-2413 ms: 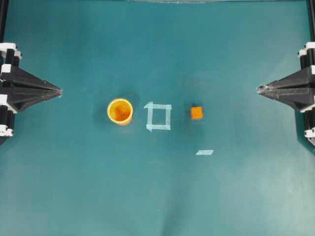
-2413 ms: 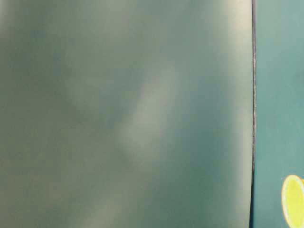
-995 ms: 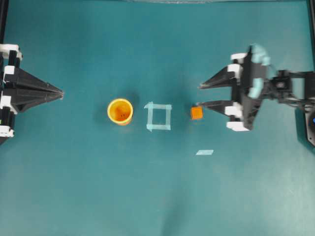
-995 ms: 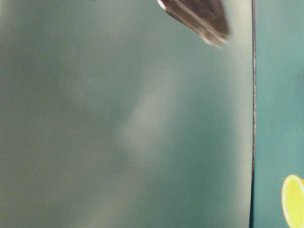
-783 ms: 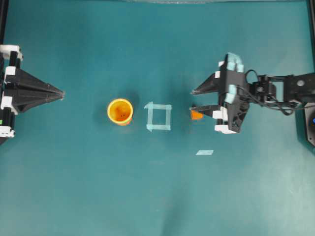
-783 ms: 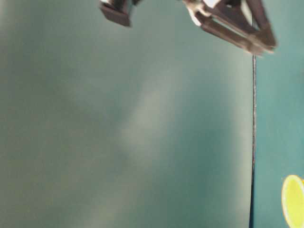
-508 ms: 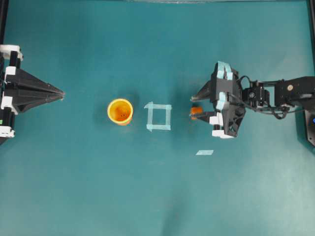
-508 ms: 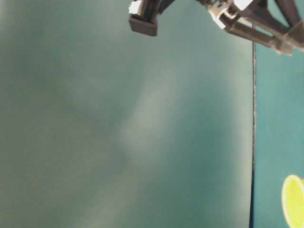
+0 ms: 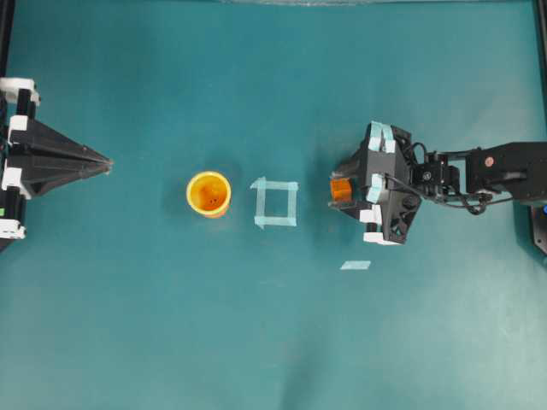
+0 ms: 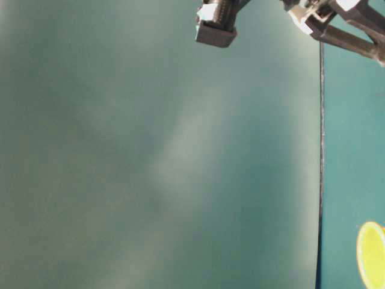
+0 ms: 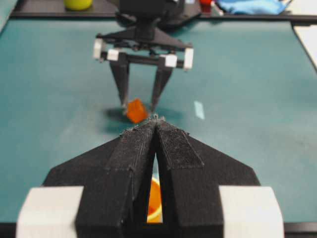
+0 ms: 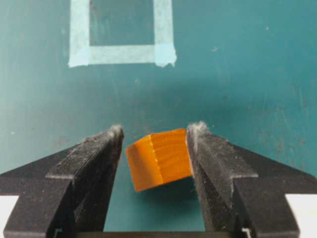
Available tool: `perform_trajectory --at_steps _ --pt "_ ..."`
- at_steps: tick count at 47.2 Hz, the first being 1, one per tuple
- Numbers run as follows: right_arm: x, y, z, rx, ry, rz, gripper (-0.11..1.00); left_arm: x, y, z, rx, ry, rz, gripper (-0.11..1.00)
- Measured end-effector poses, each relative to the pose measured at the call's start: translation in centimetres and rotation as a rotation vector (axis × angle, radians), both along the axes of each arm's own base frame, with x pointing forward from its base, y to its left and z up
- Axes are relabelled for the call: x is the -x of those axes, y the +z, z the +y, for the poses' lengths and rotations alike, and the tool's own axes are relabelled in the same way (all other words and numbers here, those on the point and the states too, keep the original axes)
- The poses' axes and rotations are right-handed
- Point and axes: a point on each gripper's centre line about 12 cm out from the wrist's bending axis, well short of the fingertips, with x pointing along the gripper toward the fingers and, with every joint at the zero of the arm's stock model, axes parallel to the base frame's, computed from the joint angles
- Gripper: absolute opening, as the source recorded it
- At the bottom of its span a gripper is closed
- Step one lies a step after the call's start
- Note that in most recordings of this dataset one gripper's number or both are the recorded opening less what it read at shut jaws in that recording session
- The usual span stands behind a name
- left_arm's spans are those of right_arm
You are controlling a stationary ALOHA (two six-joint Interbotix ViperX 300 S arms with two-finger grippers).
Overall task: Move the block to the right with right arm.
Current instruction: 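Close the right gripper around the orange cube, then lift the orange cube and carry it right off the table edge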
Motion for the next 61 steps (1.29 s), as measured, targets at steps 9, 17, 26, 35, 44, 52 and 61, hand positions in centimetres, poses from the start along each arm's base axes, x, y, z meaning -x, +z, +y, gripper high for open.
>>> perform_trajectory --at_steps 9,17,26,35,44,52,61 --pt "0.0 -0.3 0.2 -0.003 0.005 0.009 0.57 0.0 0.0 0.0 0.011 0.0 0.0 0.0" --pt "0.1 -0.3 0.0 -0.004 -0.002 0.014 0.57 0.0 0.0 0.0 0.014 0.0 0.0 0.0" --pt "0.3 -0.6 0.1 -0.006 -0.002 0.041 0.57 0.0 0.0 0.0 0.014 0.0 0.0 0.0" --pt "0.7 -1.0 0.1 -0.011 -0.003 0.087 0.56 0.0 0.0 0.0 0.014 0.0 -0.002 0.0" --pt "0.7 -1.0 0.1 -0.012 -0.004 0.09 0.5 0.0 0.0 0.0 0.015 0.0 -0.002 0.0" --pt "0.4 0.2 0.1 -0.013 -0.002 0.105 0.4 0.0 0.0 0.0 0.015 0.001 0.0 0.0" --pt "-0.5 3.6 0.1 -0.015 0.0 0.137 0.4 0.0 0.0 0.0 0.014 0.0 0.0 0.0"
